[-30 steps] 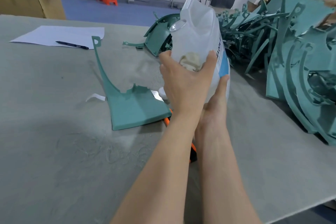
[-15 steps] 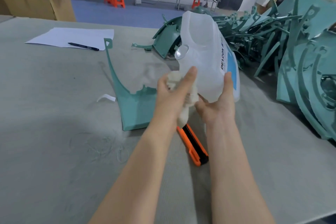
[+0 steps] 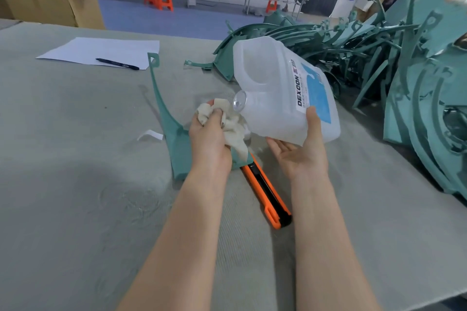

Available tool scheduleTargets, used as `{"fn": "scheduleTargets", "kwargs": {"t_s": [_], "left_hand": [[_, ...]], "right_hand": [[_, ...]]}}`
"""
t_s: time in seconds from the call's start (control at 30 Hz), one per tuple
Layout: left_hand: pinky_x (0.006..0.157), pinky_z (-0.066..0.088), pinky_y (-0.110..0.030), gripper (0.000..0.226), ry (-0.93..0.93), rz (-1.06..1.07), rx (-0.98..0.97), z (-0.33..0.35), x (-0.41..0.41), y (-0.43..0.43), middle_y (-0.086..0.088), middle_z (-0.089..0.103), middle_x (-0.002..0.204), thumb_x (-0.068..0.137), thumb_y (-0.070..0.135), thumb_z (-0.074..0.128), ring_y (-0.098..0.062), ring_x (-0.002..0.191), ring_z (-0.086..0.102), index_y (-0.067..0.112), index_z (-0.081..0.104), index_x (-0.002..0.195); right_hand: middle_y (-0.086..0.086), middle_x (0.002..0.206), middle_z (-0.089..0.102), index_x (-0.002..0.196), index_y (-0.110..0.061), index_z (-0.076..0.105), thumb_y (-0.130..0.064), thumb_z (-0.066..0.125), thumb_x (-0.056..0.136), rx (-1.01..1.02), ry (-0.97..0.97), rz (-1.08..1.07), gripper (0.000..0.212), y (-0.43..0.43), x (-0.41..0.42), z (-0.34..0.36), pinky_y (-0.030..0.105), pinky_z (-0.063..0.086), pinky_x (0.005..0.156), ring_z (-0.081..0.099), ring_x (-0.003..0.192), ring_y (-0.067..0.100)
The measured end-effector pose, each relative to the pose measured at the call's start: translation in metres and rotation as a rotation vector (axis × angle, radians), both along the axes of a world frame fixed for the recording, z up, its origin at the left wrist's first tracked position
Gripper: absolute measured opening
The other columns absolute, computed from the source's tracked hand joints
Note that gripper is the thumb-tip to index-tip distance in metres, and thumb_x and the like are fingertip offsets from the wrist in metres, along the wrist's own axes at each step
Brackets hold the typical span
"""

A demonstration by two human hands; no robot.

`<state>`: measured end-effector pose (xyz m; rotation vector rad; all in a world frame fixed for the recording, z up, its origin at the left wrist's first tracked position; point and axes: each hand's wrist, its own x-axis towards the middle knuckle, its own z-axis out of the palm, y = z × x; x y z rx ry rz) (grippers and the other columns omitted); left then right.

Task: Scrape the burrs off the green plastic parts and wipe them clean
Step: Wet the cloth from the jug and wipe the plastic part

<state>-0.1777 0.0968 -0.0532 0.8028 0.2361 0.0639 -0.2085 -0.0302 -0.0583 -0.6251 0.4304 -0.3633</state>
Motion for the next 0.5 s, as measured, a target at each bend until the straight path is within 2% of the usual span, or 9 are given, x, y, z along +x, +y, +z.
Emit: {"fn": "scheduleTargets", "kwargs": {"t_s": [0.13, 0.23, 0.33, 0.4, 0.5], "left_hand": [[0.057, 0.049, -0.023, 0.019, -0.087, 0.014, 0.048, 0.0024, -0.0003, -0.0017, 0.0, 0.056, 0.07, 0.098, 0.007, 0.049, -0.009, 0.057, 0.056, 0.015, 0.053, 0.081], [0.048, 0.045, -0.022, 0.026, -0.115, -0.01, 0.052, 0.0032, -0.0024, -0.0034, 0.001, 0.052, 0.059, 0.098, 0.013, 0.052, -0.01, 0.046, 0.051, 0.013, 0.045, 0.073], [0.045, 0.041, -0.019, 0.028, -0.114, 0.002, 0.09, 0.0021, -0.002, -0.0059, 0.0, 0.048, 0.064, 0.097, 0.019, 0.055, -0.008, 0.044, 0.045, 0.015, 0.044, 0.071], [0.043, 0.039, -0.018, 0.032, -0.111, 0.009, 0.115, -0.0003, -0.0011, -0.0071, 0.002, 0.046, 0.059, 0.097, 0.019, 0.056, -0.007, 0.042, 0.041, 0.015, 0.042, 0.068], [0.047, 0.042, -0.022, 0.028, -0.094, 0.01, 0.152, -0.002, -0.0012, -0.0077, 0.01, 0.05, 0.05, 0.095, 0.015, 0.057, -0.005, 0.041, 0.047, 0.015, 0.049, 0.069]], "right_hand": [[0.009, 0.09, 0.076, 0.101, -0.019, 0.06, -0.034, 0.08, 0.078, -0.041, 0.026, 0.002, 0.034, -0.0015, 0.0019, -0.0021, 0.043, 0.061, 0.068, 0.074, 0.08, 0.027], [0.009, 0.098, 0.075, 0.102, -0.019, 0.059, -0.033, 0.08, 0.077, -0.056, 0.056, -0.008, 0.035, -0.0023, 0.0017, -0.0025, 0.039, 0.061, 0.063, 0.074, 0.083, 0.026], [0.008, 0.1, 0.074, 0.104, -0.02, 0.058, -0.032, 0.081, 0.077, -0.066, 0.07, -0.015, 0.038, -0.0025, 0.0011, -0.0026, 0.038, 0.061, 0.061, 0.073, 0.085, 0.025], [0.007, 0.1, 0.074, 0.109, -0.02, 0.057, -0.031, 0.081, 0.076, -0.091, 0.069, -0.017, 0.042, -0.0024, 0.0008, -0.0027, 0.037, 0.061, 0.061, 0.074, 0.083, 0.024], [0.007, 0.103, 0.074, 0.121, -0.019, 0.055, -0.03, 0.081, 0.077, -0.128, 0.066, -0.031, 0.053, -0.002, 0.0009, -0.0027, 0.037, 0.06, 0.061, 0.074, 0.08, 0.022]]}}
